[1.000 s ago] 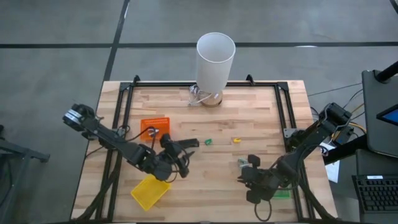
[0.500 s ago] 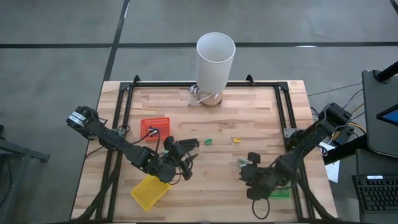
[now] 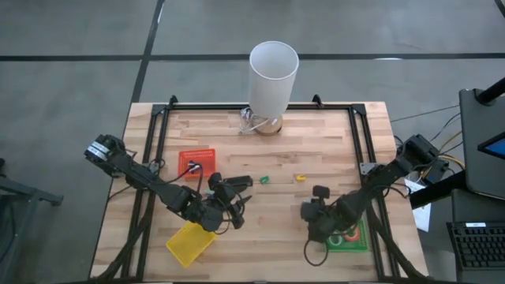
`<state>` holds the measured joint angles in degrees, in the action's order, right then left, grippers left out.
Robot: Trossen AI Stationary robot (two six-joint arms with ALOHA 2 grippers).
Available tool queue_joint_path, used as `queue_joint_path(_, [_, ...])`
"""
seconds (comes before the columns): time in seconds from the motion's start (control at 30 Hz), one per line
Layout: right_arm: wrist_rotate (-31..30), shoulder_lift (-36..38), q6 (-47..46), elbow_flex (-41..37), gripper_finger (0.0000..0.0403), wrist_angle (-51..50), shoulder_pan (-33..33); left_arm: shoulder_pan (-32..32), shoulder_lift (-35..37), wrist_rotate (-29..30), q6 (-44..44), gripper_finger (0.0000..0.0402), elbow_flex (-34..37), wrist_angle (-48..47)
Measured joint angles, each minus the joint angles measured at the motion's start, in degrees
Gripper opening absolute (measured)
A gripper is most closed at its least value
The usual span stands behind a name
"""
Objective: Pick and place Stapler, Stapler remover, tape
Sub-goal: Put the right blue staple remover into the orange bin
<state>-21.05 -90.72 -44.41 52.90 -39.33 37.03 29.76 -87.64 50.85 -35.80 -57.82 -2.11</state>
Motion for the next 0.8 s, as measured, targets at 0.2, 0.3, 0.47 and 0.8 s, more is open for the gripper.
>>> queue_joint_path(0.2, [0.54, -0.28, 1.1, -0.21, 0.0113, 0.16, -0.46, 0.0, 0.0, 0.0, 0.23, 0.0149, 0.0, -0.01])
queue_joint_path(0.3, [0.54, -0.28, 1.12, -0.46, 0.0111, 0.05, -1.18, 0.0, 0.0, 0.0, 0.25, 0.0149, 0.0, -0.02])
queue_joint_path(0.47, [0.56, -0.28, 1.14, -1.28, 0.0115, 0.19, -2.2, 0.0, 0.0, 0.0, 0.25, 0.0149, 0.0, -0.02])
queue_joint_path(0.8, [2.05, -2.3, 0.95, -3.3, 0.011, 2.79, -2.16, 0.0, 0.0, 0.0, 0.25, 0.0149, 0.0, -0.06])
